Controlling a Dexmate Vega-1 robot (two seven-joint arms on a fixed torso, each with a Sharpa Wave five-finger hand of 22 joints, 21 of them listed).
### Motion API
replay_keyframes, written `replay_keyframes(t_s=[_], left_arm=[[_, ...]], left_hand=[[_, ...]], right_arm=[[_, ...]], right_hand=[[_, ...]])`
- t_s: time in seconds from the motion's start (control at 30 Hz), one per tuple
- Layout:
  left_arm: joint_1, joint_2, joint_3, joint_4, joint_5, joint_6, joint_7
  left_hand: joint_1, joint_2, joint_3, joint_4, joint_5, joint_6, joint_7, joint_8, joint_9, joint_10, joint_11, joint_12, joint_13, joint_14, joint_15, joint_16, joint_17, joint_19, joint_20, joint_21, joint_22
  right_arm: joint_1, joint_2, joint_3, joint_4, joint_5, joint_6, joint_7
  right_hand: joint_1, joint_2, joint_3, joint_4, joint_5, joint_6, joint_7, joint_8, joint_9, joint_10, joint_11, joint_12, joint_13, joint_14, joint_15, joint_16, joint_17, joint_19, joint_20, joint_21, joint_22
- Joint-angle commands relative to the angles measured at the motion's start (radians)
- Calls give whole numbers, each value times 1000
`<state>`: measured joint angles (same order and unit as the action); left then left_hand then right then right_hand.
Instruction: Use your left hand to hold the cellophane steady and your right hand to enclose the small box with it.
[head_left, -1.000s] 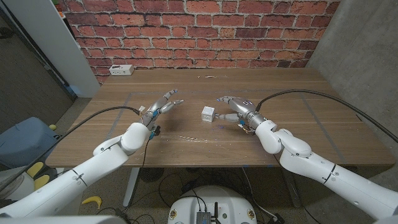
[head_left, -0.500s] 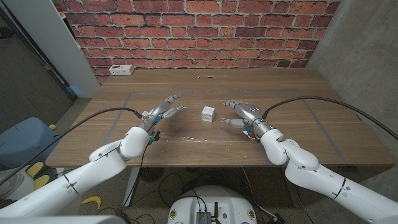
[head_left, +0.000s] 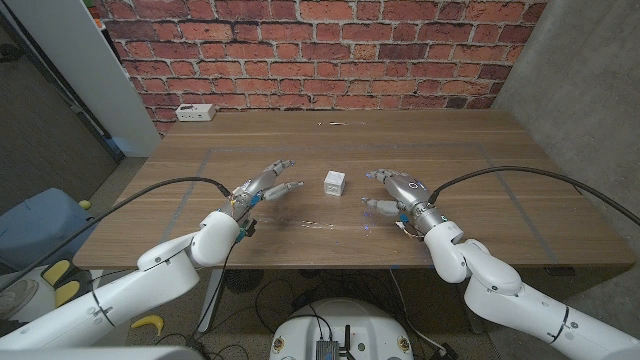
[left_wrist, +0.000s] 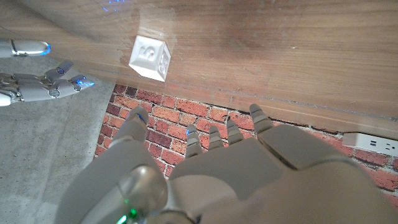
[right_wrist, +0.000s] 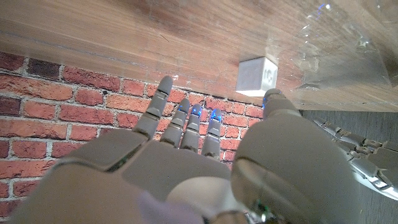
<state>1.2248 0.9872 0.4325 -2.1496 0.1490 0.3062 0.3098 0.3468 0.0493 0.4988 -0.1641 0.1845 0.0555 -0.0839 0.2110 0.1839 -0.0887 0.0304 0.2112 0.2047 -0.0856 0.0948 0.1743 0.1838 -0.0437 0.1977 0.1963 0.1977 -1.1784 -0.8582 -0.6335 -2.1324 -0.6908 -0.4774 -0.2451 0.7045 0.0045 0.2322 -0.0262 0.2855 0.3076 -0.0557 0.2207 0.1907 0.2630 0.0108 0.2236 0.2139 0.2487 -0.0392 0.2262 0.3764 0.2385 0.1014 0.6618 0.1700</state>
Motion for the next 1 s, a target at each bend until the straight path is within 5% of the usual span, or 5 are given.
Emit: replay_keyframes(t_s=[0.03,0.53,1.0], left_arm=[[45,44,-6,-66,51,44,-25],[84,109,-16,-161,97,136,-86],[73,164,42,-262,195,303,-177]], left_hand=[[9,-1,0,0,-2,13,-2,4,2,5,-3,6,0,-10,-2,11,1,-6,2,5,2],[12,-4,-2,1,-3,26,4,5,2,8,-2,8,0,-12,-1,12,1,-11,2,6,2],[28,-13,-4,1,-8,106,21,22,2,39,-11,20,-1,9,-1,20,1,14,2,20,1]], right_arm=[[-76,-11,12,-33,-8,-45,-46],[-148,-29,29,-69,1,-96,-78],[-207,-48,41,-104,6,-157,-100]], right_hand=[[6,10,6,-6,-4,17,-2,10,2,15,-4,8,0,13,-7,9,0,11,-1,-3,2],[16,18,15,-17,-9,42,-1,12,2,33,-6,10,-1,29,-11,13,-7,28,-5,-8,2],[33,35,31,-30,-16,71,2,15,2,48,-7,10,-1,45,-20,17,-15,44,-11,-14,2]])
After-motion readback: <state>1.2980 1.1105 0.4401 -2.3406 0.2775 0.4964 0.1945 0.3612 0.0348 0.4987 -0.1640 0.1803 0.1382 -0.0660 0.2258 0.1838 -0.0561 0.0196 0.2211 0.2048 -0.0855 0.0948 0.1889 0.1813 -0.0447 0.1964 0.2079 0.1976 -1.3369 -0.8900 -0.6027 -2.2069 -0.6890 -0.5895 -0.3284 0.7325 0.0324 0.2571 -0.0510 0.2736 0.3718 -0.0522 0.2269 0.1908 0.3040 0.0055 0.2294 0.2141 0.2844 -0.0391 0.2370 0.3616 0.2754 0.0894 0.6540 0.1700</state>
